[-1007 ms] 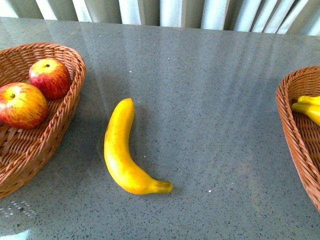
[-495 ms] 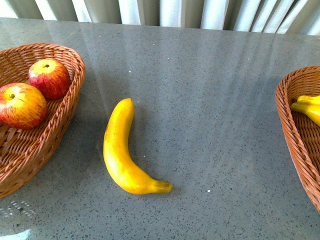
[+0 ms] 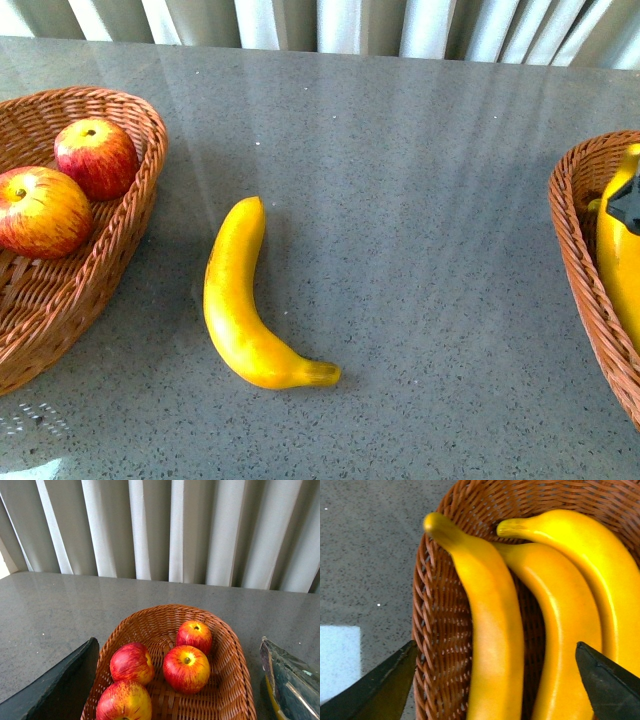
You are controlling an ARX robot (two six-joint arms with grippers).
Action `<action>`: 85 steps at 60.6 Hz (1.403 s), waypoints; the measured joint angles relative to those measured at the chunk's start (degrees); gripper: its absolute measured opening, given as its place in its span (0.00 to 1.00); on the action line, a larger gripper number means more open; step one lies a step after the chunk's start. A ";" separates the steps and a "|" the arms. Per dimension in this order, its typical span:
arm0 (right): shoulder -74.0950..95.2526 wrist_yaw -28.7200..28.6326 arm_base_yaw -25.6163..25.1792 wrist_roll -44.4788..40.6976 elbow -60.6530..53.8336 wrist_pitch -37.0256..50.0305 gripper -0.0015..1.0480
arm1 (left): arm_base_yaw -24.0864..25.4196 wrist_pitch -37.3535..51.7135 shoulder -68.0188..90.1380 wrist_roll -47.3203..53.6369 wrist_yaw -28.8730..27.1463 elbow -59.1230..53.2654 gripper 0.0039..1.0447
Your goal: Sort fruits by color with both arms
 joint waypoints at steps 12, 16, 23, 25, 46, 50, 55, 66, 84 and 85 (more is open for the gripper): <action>1.38 0.09 12.55 0.61 7.02 -0.09 0.91 | 0.00 0.00 0.00 0.00 0.00 0.00 0.91; 4.26 1.44 17.20 0.17 9.70 -0.02 0.91 | 0.00 0.02 0.00 0.00 0.00 0.00 0.91; 9.77 1.42 22.77 -0.35 12.61 0.35 0.91 | 0.00 0.02 0.00 0.00 0.00 0.00 0.91; 11.47 1.07 24.15 -0.37 13.49 0.44 0.91 | 0.00 0.00 0.00 0.00 0.00 0.00 0.91; 24.13 -3.65 28.70 2.62 21.57 -0.31 0.91 | 0.00 0.00 0.00 0.00 0.00 0.00 0.91; 25.49 -4.70 29.05 3.10 22.36 -0.39 0.91 | 0.00 0.00 0.00 0.00 0.00 0.00 0.91; 27.04 -6.23 29.38 4.07 23.71 -0.59 0.91 | 0.00 0.02 0.00 0.00 -0.02 0.00 0.91; 31.85 -8.81 29.44 6.95 28.06 -2.21 0.91 | 0.00 0.00 0.00 0.00 0.00 0.00 0.91; 38.14 -10.43 29.46 10.73 35.30 -5.99 0.91 | 0.00 0.00 0.00 0.00 0.00 0.00 0.91; 38.27 -10.43 29.46 10.78 35.45 -6.05 0.91 | 0.00 0.00 0.00 0.00 0.00 0.00 0.91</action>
